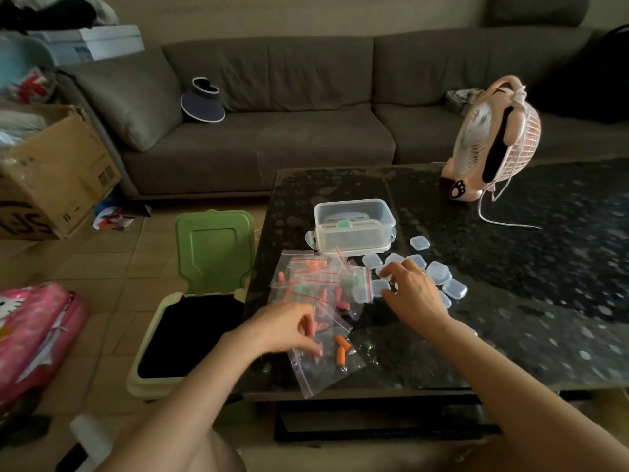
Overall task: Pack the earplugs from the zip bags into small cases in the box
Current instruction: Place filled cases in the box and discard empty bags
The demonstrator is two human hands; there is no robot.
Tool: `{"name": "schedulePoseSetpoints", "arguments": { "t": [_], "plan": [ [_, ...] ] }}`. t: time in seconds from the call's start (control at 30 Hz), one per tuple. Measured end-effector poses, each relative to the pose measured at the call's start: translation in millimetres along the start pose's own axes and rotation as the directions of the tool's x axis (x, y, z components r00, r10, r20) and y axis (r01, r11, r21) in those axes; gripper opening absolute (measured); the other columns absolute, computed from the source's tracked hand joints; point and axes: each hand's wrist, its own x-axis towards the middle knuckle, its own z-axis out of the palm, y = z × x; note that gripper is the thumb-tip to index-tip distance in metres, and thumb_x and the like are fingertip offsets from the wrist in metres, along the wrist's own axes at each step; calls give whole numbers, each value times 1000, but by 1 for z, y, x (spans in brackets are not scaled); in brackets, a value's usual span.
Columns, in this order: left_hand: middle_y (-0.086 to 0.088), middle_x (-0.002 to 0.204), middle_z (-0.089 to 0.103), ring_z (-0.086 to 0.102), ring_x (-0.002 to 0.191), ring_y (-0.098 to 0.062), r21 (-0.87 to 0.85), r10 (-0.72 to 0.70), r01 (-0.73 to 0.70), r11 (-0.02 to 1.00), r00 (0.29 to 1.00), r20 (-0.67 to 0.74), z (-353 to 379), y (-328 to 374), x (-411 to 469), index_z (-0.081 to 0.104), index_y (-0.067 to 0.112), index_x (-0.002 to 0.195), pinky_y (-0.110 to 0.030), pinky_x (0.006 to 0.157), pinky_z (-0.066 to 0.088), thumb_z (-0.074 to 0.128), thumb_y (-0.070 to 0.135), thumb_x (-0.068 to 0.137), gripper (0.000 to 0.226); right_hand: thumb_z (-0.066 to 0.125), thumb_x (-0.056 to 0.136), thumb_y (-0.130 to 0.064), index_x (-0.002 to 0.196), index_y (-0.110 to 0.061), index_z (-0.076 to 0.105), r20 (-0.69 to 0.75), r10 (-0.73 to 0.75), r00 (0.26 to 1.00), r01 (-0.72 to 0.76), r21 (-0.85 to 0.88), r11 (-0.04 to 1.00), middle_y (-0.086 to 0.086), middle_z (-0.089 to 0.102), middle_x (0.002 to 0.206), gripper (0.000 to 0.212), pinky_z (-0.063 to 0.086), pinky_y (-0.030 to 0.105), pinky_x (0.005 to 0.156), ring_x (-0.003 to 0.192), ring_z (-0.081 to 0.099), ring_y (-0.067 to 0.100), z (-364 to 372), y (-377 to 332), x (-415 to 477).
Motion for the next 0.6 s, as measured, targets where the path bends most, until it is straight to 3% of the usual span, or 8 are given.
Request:
{"name": "schedulePoseSetpoints", "arguments": {
  "t": [0.1, 0.27, 0.47, 0.6],
  "plan": [
    [7, 96, 48, 46, 92, -11, 231, -3, 12, 973, 999, -39, 19, 3, 3, 49, 23, 86, -25, 73, 39, 77, 41, 70, 37, 63, 88, -22, 115, -17, 62, 21, -50, 999, 50, 31, 998, 4, 54, 113, 27, 40, 22, 69, 99, 57, 20, -2, 2, -7],
    [6, 98, 46, 45, 98, -12, 273, 43, -2, 962, 989, -144, 24, 2, 4, 53, 21, 84, -23, 74, 33, 71, 32, 79, 21, 64, 88, -22, 112, -15, 65, 46, -66, 997, 64, 59, 996, 5, 59, 113, 26, 46, 25, 76, 99, 59, 19, -5, 5, -11],
    [1, 123, 48, 44, 119, -18, 315, 35, 66, 947, 952, -305, 32, 6, 11, 47, 17, 116, -30, 95, 38, 66, 40, 82, 46, 63, 88, -19, 106, -17, 68, 47, -105, 993, 101, 96, 990, 2, 62, 103, 19, 41, 19, 68, 85, 58, 14, -8, 5, -13],
    [-1, 122, 49, 44, 120, -19, 294, 40, 92, 951, 910, -413, 35, 5, 23, 51, 16, 114, -31, 96, 37, 60, 37, 88, 35, 63, 86, -16, 102, -17, 69, 72, -140, 988, 129, 143, 981, 0, 65, 99, 17, 50, 25, 73, 82, 57, 11, -7, 2, -13]
  ]
}}
